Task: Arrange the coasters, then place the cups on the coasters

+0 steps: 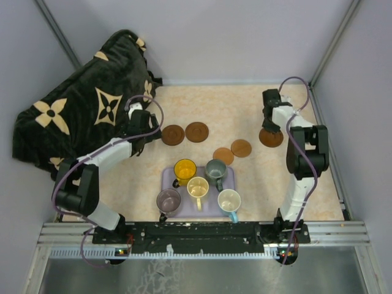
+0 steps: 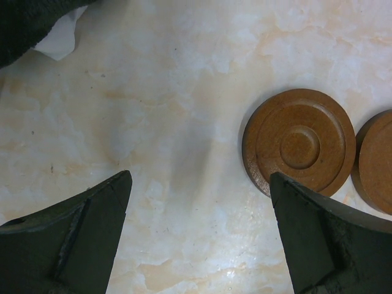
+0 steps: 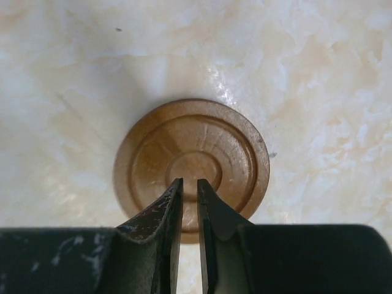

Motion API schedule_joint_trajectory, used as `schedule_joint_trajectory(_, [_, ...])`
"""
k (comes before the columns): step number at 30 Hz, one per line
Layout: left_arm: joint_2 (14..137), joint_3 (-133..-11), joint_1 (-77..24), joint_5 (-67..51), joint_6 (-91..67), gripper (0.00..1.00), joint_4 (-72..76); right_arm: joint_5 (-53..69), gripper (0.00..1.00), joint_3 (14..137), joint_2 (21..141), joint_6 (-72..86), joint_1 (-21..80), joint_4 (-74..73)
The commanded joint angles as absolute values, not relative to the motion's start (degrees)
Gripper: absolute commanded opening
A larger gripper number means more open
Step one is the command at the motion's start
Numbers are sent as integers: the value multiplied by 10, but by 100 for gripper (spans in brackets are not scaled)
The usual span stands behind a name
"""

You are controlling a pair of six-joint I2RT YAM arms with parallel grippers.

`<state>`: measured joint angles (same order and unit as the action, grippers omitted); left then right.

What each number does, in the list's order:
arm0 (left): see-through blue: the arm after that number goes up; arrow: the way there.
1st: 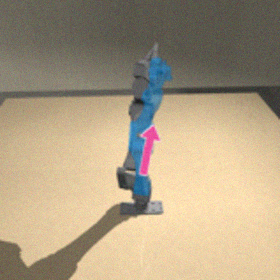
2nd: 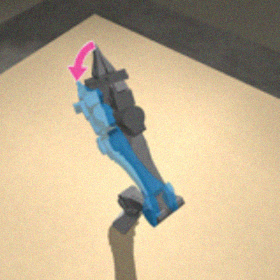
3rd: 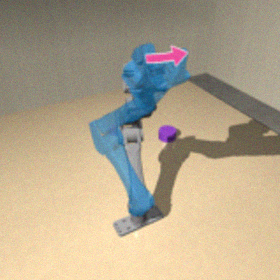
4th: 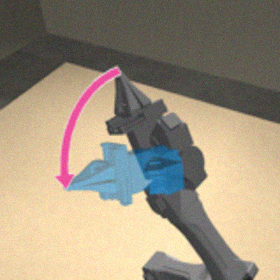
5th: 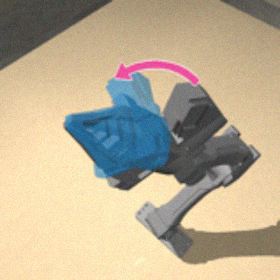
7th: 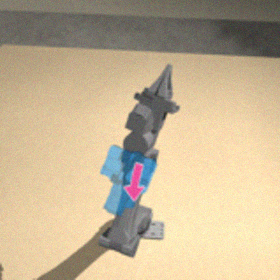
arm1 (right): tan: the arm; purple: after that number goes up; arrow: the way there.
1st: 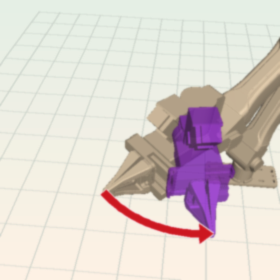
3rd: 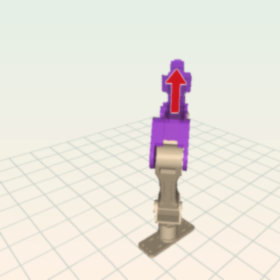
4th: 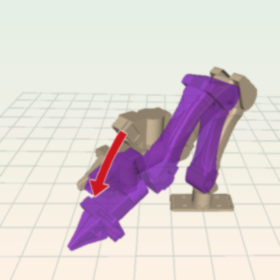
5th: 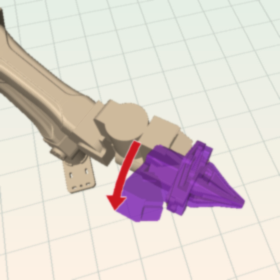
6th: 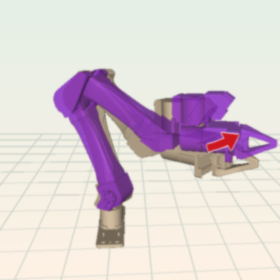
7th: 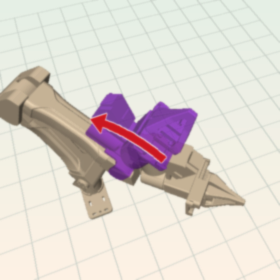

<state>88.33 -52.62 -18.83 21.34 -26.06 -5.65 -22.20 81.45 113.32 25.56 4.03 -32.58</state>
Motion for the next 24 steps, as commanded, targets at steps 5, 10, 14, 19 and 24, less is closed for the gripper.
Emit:
schedule_joint_trajectory(5, [924,-562,-184,224,-247,100,-41,-187,25,843,996,229,131,-308])
schedule_joint_trajectory(10, [959,-573,-184,225,-252,100,-42,-170,33,883,1028,211,210,-295])
schedule_joint_trajectory(14, [982,-586,-184,215,-256,100,-43,-159,32,912,1077,214,255,-286])
schedule_joint_trajectory(19, [1001,-598,-184,207,-252,100,-41,-118,32,955,1132,230,272,-279])
schedule_joint_trajectory(24, [1026,-608,-183,197,-257,100,-41,-105,32,1018,1188,213,304,-292])
